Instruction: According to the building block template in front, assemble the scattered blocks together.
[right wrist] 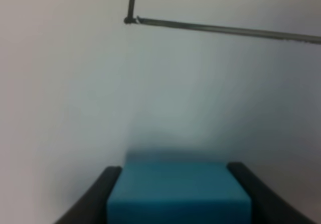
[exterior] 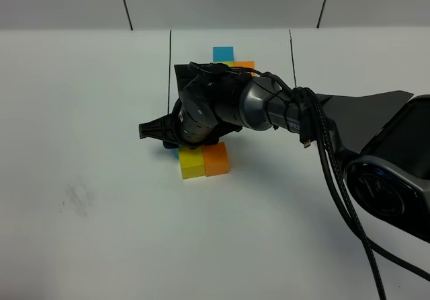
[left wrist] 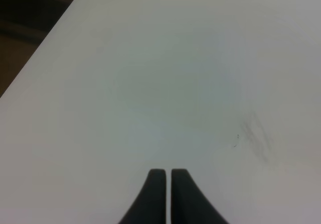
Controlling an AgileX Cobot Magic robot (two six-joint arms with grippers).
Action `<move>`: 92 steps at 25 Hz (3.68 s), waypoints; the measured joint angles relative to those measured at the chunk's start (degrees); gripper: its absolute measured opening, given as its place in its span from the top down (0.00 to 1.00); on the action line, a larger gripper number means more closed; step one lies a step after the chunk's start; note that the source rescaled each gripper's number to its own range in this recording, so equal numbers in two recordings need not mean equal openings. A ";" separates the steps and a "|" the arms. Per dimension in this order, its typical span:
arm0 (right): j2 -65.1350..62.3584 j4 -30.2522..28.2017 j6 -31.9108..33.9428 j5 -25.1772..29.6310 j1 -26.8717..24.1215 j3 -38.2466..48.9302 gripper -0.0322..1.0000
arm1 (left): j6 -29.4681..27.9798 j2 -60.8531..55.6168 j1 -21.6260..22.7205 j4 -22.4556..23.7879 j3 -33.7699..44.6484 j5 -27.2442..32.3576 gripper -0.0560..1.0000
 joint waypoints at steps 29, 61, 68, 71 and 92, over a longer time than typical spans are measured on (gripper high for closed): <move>0.79 0.09 -4.18 1.03 0.20 -0.81 0.29 | 0.00 0.00 0.00 0.00 0.00 0.00 0.94; 4.18 -5.42 -11.52 27.34 0.08 -26.66 0.04 | 0.00 0.00 0.00 0.00 0.00 0.00 0.94; 4.18 -8.01 -12.88 33.71 0.71 -33.40 0.21 | 0.00 0.00 0.00 0.00 0.00 0.00 0.94; 4.18 -9.33 -13.57 34.30 1.10 -35.21 0.54 | 0.00 0.00 0.00 0.00 0.00 0.00 0.94; 1.76 -15.32 -22.66 34.74 -3.51 -35.64 0.97 | 0.00 0.00 0.00 0.00 0.00 0.00 0.94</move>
